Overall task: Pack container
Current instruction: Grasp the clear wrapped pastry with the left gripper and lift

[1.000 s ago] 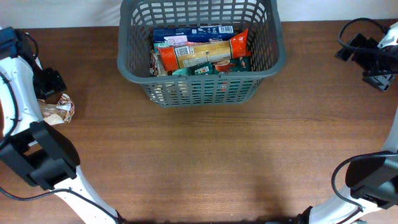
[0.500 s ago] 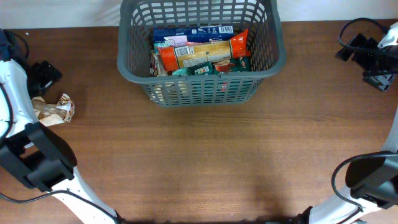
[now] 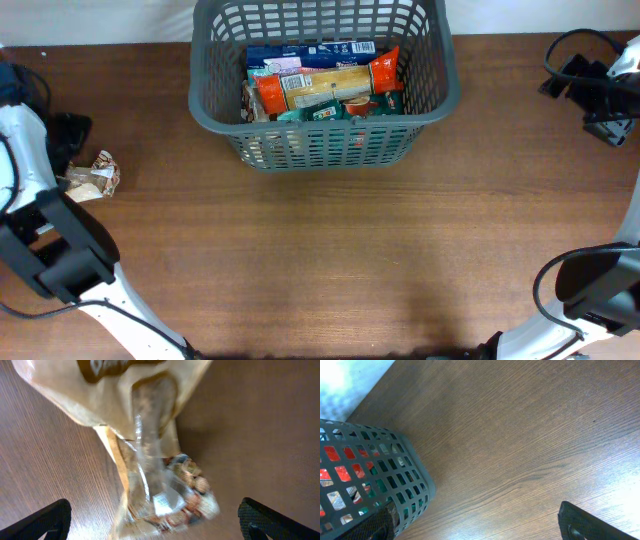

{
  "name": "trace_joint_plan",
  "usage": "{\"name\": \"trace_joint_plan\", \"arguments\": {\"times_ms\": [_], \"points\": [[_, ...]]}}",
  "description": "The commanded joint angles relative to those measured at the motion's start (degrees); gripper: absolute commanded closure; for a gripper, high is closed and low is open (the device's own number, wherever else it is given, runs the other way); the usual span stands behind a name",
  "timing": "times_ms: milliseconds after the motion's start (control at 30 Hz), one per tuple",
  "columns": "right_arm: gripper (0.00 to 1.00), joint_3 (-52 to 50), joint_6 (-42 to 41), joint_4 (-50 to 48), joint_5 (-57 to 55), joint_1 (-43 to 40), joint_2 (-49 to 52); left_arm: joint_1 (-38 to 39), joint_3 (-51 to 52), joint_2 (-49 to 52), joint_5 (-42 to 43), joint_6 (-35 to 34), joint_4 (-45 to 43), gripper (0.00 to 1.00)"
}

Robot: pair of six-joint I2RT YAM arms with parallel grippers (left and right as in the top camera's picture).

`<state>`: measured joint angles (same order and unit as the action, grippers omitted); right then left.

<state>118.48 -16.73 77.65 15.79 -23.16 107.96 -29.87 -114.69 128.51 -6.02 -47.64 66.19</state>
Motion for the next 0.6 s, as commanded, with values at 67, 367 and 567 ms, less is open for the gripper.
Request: {"name": "trace_joint_plan", "arguments": {"times_ms": [67,367,567], "points": [[0.01,-0.3,-0.2,-0.1,0.3,-0.1,-0.6,-2.0,4.0,2.9,-0.9,-2.3,-1.9,0.01],[0.01,-0.3,-0.2,0.0,0.3,-0.1,-0.6,-4.3,8.8,3.0,-0.9,-2.3,-6.9,0.2],[0.01,-0.3,-0.2,0.0,0.3,-0.1,-0.6,-4.3,9.7,3.0,-0.9,-1.7,-7.8,0.32]]}}
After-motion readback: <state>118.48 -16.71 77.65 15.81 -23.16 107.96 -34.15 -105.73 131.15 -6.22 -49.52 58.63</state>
